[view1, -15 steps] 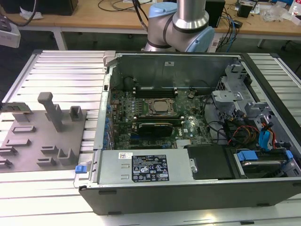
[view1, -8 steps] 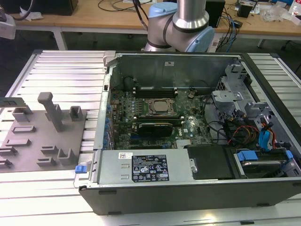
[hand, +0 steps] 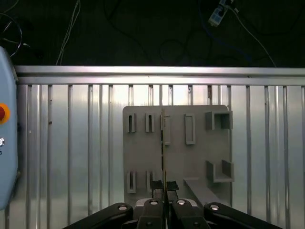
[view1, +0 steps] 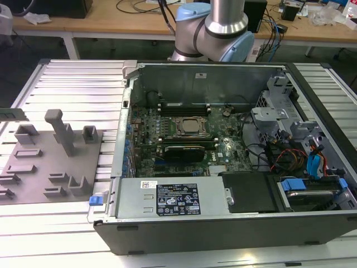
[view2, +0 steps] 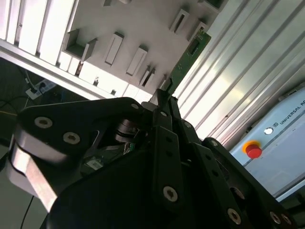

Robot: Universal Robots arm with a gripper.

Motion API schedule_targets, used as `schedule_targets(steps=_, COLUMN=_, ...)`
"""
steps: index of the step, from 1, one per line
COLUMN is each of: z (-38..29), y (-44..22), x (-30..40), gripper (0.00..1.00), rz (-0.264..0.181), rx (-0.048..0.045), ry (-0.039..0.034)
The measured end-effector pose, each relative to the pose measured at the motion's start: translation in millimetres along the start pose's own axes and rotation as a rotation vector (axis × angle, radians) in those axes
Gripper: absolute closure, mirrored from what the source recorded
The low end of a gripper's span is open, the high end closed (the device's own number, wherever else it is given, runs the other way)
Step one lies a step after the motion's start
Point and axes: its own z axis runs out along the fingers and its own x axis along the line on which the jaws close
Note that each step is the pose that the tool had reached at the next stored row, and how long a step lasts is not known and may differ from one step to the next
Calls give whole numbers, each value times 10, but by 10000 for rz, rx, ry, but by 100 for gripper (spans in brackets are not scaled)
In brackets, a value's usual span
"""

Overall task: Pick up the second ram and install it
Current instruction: 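Pick up the second ram and move it above second insertion slot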

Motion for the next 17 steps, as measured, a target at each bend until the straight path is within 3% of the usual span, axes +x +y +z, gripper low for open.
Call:
schedule_targets(steps=6, z=-129, y=6, x=-6, gripper=87, rz=0, rx=-2, ry=1)
schedule_targets(steps=9, z=-187, y=6, x=-50, gripper=87, rz=1, rx=-9, ry=2)
schedule_targets(steps=15, z=-243, y=-7, x=-297, gripper=87, rz=1, rx=-50, ry=1)
schedule_targets(steps=17, z=-255, y=-10, x=-409, gripper=87, rz=1, rx=-62, ry=1)
